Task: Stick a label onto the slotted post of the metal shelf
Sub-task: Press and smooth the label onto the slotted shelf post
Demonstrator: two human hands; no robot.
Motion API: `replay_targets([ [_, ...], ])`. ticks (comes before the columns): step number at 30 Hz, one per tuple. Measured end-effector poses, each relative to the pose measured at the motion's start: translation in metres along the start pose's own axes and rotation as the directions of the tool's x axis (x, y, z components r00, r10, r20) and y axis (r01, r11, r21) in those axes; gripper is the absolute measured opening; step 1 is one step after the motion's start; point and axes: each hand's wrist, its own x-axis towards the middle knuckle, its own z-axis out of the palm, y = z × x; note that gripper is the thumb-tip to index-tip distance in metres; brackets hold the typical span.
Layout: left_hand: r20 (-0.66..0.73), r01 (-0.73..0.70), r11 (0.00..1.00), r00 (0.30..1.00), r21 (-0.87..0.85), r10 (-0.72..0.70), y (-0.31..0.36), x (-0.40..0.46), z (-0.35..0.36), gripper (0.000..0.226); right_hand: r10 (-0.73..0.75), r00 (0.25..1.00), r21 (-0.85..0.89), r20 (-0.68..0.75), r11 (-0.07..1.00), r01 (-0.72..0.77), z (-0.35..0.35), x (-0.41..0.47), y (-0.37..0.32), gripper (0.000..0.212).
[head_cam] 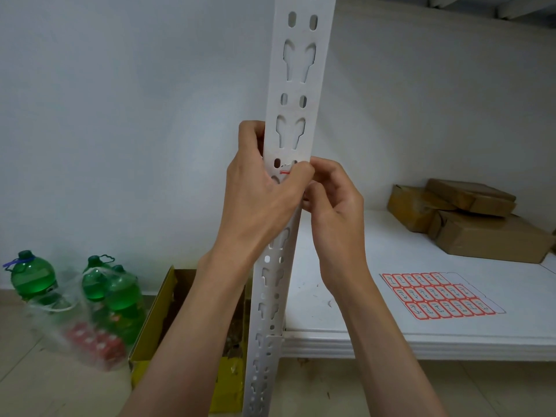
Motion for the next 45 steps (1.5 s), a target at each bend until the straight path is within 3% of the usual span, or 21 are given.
replay_targets([
  [3, 0.041, 0.044, 0.994, 0.998, -0.097, -0.041, -0.006, 0.001, -0.003, 0.028, 0.03, 0.999, 0.053, 0.023, 0.998, -0.032, 0.002, 0.0, -0.003, 0.028],
  [7, 0.142, 0.179, 0.902, 0.981, -0.393, -0.132, -0.018, -0.001, -0.005, 0.031, 0.106, 0.99, 0.12, 0.09, 0.986, -0.116, 0.01, 0.003, -0.009, 0.026],
  [13, 0.177, 0.203, 0.823, 0.976, -0.531, -0.126, -0.021, 0.0, -0.001, 0.041, 0.159, 0.979, 0.08, 0.125, 0.982, -0.169, 0.023, 0.005, -0.012, 0.016],
  [20, 0.202, 0.207, 0.787, 0.974, -0.581, -0.107, -0.024, 0.0, 0.002, 0.039, 0.238, 0.965, 0.102, 0.11, 0.963, -0.249, 0.026, 0.007, -0.016, 0.018],
  [31, 0.194, 0.206, 0.794, 0.974, -0.572, -0.113, -0.027, -0.001, 0.004, 0.037, 0.196, 0.977, 0.14, 0.082, 0.968, -0.206, 0.031, 0.004, -0.013, 0.019],
  [40, 0.195, 0.226, 0.787, 0.971, -0.574, -0.137, -0.027, -0.002, 0.004, 0.041, 0.132, 0.991, 0.0, -0.031, 0.991, -0.132, 0.039, 0.007, -0.011, 0.026],
  [45, 0.212, 0.24, 0.777, 0.967, -0.582, -0.14, -0.026, -0.002, 0.004, 0.035, 0.137, 0.99, -0.005, -0.026, 0.991, -0.137, 0.039, 0.008, -0.014, 0.03],
])
